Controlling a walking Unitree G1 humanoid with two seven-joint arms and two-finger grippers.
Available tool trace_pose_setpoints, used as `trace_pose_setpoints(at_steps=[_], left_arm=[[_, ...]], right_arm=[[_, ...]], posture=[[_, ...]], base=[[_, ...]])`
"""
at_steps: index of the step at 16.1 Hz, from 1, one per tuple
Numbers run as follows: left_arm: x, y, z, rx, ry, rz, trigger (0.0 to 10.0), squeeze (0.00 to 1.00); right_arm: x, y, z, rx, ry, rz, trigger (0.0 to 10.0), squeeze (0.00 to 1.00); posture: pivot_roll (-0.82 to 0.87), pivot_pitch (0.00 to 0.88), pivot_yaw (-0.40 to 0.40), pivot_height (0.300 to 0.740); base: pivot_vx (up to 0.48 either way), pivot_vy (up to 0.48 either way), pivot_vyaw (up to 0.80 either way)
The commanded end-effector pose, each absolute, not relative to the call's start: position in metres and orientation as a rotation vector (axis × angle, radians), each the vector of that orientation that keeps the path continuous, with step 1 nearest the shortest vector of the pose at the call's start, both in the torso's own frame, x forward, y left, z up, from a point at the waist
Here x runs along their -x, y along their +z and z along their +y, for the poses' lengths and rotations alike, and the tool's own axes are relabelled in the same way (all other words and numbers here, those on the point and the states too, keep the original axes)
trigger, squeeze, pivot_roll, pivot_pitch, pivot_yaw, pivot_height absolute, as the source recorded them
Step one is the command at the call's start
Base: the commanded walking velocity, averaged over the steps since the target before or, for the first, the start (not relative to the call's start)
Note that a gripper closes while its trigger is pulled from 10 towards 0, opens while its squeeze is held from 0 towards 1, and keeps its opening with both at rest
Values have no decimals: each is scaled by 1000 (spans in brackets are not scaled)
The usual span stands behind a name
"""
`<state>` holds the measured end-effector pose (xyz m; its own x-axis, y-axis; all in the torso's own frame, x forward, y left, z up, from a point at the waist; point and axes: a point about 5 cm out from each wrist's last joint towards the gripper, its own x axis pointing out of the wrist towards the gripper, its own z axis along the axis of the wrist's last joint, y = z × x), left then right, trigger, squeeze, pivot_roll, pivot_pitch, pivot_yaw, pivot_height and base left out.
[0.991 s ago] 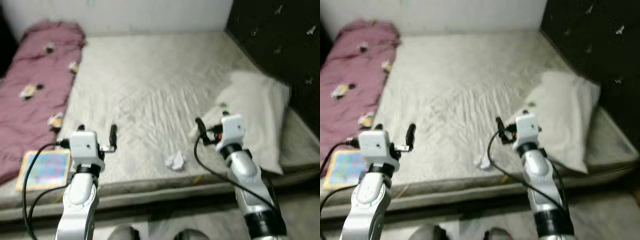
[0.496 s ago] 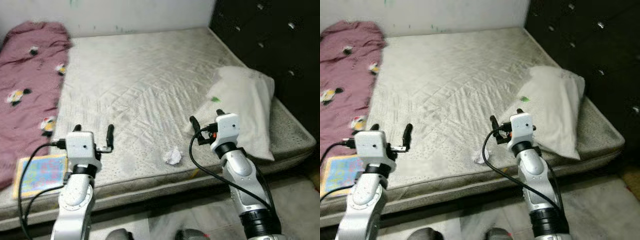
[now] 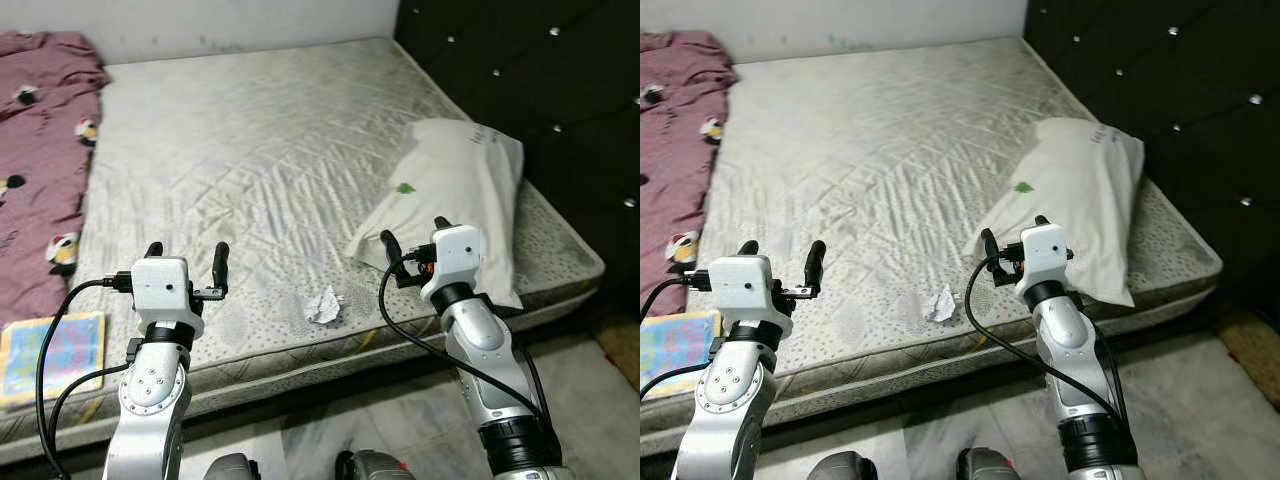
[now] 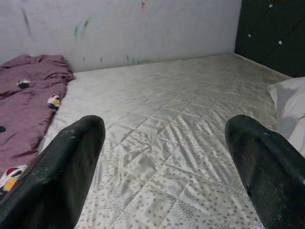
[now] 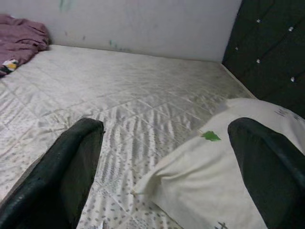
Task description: Clean up the room
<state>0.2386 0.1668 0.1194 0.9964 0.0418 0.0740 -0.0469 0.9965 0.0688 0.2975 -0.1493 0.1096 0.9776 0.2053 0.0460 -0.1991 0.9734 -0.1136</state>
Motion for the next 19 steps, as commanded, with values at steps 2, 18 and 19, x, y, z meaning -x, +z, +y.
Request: trace_pose_setpoints(at_steps=[2, 18, 19], left_arm=[[-239, 121, 166, -79, 42, -79, 10000, 0], [-238, 116, 174, -76, 102, -54, 10000, 0], [-238, 116, 173, -77, 103, -55, 10000, 0]], right_arm=[[-299, 111, -150, 115, 204, -65, 10000, 0], [-300, 113, -146, 60, 228, -80, 10000, 0], [-300, 113, -146, 60, 233, -80, 10000, 0]], posture=[[24, 65, 7, 740], [27, 63, 6, 720], [27, 63, 6, 705]], base=[[0, 0, 0], [0, 0, 0], [0, 0, 0]])
